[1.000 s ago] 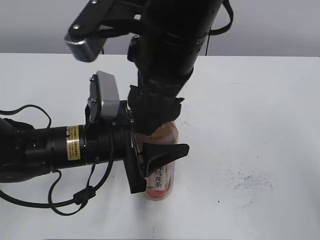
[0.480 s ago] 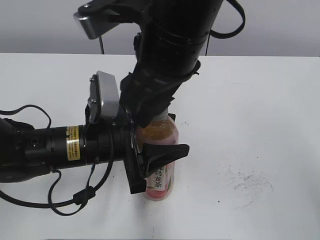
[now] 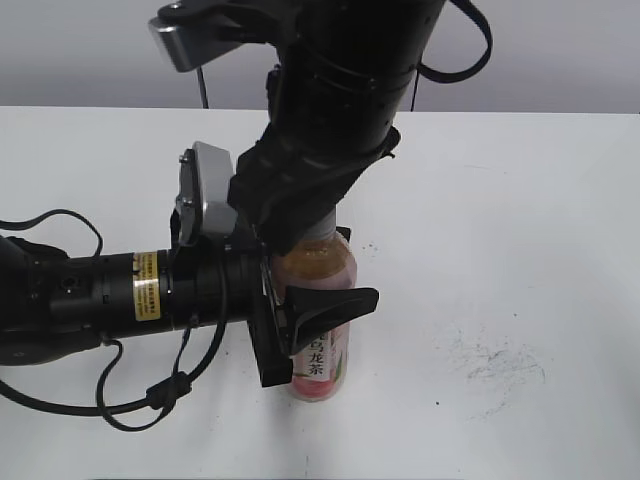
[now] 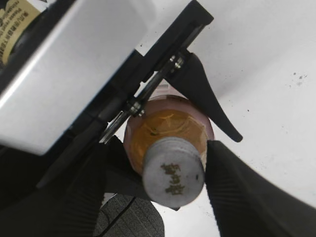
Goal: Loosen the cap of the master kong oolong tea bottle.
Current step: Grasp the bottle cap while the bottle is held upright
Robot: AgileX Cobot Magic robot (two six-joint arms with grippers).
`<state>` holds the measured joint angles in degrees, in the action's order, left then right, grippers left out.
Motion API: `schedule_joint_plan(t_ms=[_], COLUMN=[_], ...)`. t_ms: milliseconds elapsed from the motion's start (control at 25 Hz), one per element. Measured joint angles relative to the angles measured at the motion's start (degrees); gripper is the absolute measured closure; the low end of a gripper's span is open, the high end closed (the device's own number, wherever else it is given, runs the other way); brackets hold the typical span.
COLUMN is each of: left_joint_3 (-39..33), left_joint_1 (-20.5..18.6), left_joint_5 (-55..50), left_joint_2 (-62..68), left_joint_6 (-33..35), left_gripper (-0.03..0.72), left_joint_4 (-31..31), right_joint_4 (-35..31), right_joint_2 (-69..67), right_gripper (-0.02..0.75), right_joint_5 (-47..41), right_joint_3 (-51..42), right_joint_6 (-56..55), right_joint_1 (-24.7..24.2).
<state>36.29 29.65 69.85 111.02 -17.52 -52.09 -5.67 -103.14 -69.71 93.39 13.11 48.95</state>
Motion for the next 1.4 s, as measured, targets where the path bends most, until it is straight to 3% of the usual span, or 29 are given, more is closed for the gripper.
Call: schedule_joint_plan(t_ms=[480, 1400], left_joint_3=[0.0, 0.0], left_joint_1=[0.0, 0.0], left_joint_5=[0.0, 0.0], left_joint_2=[0.0, 0.0], left_joint_6=[-0.05, -0.05], left_gripper=[0.242, 0.242], left_joint_4=[0.0, 0.02], right_joint_4=[1.2, 1.25], right_joint_2=[1.12, 0.07], right_gripper=[0.346, 0.353], right_joint_5=[-0.05, -0.11], right_joint_3=[0.0, -1.04], right_joint_6=[-0.05, 1.5], right_joint_1=[-0.94, -0.94])
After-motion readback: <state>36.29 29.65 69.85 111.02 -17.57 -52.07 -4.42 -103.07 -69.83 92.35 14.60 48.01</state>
